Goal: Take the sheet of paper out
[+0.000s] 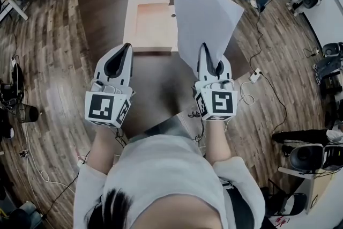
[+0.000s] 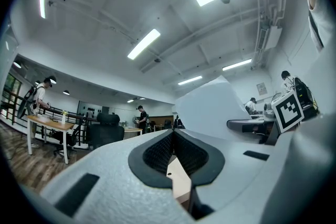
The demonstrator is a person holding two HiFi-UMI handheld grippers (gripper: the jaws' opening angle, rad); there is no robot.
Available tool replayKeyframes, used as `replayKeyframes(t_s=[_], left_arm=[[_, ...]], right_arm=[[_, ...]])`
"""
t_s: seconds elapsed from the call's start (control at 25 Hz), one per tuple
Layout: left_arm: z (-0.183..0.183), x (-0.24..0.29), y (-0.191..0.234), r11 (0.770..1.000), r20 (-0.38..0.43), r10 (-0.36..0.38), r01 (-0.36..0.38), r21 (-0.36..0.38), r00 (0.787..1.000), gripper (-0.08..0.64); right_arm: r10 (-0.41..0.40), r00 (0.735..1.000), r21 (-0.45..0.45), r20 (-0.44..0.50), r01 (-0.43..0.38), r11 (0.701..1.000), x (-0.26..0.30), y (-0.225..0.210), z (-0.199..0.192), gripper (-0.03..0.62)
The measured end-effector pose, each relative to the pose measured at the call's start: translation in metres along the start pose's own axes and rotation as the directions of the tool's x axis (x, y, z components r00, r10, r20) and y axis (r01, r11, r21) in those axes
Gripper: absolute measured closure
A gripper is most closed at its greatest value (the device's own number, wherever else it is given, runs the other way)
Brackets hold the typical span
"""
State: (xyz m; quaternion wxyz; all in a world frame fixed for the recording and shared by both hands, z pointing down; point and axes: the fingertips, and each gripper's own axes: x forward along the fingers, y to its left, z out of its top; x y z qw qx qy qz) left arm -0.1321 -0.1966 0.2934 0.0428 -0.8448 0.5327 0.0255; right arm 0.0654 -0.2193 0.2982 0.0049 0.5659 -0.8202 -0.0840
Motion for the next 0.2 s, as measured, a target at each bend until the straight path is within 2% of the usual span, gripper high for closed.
replayKeyframes(t_s=[0.2], left_arm=[[0.0005,0.0012,-0.0014,1.0,-0.001,0.002,-0.002,-0.003,1.0,0.551]], right_arm=[[-0.004,1.0,-0.002,0.0,0.004,1.0,-0.0003,-0.003,-0.0002,0.578]])
